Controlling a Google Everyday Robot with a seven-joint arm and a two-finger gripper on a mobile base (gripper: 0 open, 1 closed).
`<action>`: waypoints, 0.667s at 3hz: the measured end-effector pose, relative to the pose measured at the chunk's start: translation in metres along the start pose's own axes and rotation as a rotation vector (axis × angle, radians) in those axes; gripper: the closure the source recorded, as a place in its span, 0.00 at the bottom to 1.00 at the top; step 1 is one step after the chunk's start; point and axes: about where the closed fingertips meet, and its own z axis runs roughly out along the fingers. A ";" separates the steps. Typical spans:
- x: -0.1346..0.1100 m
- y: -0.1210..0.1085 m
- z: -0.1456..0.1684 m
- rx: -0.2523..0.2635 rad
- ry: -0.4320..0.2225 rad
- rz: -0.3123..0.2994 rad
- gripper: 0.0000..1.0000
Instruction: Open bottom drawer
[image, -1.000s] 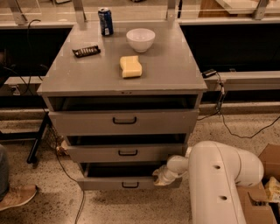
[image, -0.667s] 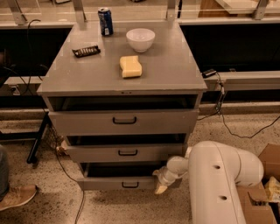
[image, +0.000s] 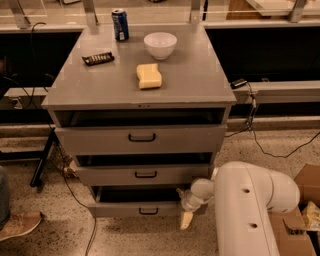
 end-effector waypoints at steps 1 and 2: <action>0.002 0.003 0.007 -0.018 0.007 0.008 0.00; 0.009 0.009 0.014 -0.028 -0.013 0.043 0.19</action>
Offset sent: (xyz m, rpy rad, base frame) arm -0.0075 -0.0132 -0.0261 0.0444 0.0625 -0.0641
